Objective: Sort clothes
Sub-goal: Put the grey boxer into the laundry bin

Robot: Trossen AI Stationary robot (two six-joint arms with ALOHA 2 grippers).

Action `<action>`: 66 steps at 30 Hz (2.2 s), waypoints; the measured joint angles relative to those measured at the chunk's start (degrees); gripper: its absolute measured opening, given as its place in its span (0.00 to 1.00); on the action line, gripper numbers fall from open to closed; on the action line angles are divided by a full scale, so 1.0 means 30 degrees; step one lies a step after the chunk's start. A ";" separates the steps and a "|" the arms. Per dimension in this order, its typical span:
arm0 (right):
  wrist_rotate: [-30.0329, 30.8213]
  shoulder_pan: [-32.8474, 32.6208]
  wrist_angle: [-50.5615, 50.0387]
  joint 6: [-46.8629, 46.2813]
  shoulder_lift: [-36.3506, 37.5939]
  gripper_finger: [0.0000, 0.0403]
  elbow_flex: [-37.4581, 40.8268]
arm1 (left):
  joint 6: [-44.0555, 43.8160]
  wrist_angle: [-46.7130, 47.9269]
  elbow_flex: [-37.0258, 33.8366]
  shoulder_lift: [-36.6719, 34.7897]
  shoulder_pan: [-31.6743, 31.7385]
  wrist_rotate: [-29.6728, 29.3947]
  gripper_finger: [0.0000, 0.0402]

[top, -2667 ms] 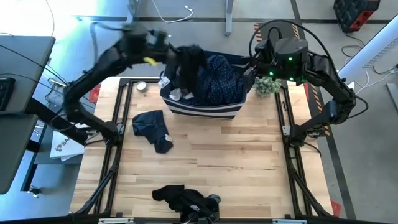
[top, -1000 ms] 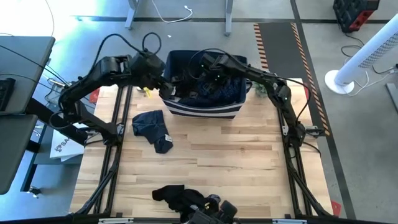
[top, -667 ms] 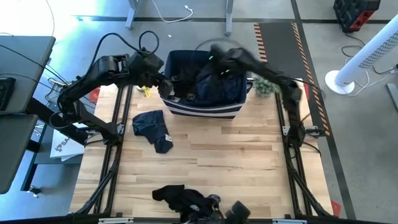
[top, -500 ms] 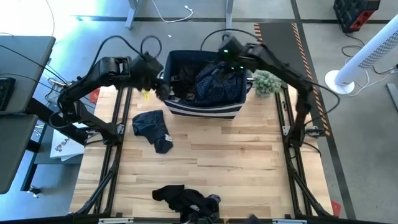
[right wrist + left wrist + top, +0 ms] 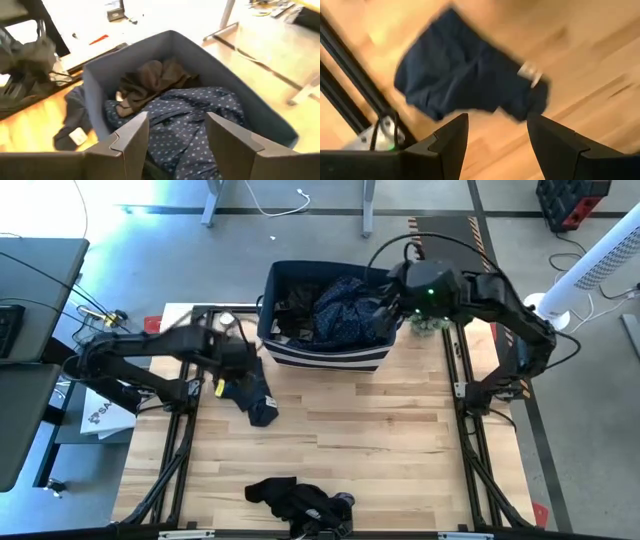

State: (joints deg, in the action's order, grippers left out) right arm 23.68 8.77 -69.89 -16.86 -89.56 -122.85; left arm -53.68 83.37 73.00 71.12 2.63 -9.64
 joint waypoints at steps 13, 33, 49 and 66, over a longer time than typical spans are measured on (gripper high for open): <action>0.0396 -0.0443 0.0080 -0.0368 -0.0188 0.48 0.0007 | 0.8025 -0.5370 -0.8571 0.0950 0.3468 0.3491 0.75; -0.0728 -0.0651 0.0081 -0.2231 -0.0174 0.48 -0.0015 | 1.8141 -0.9739 -0.9832 0.6666 0.3907 0.2226 0.76; 0.0095 -0.0946 0.0094 -0.1541 -0.0174 0.48 -0.0022 | 1.3794 -0.9238 -0.7954 0.6006 -0.0572 0.9882 0.08; -0.1616 -0.0902 0.1236 0.1357 -0.0159 0.48 -0.0022 | 0.8667 -1.2132 0.2771 -0.0474 -0.0652 1.3297 0.04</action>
State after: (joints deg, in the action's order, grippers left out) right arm 18.83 6.07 -66.18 -12.79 -90.04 -122.91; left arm -27.68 46.98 81.32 69.70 0.68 30.25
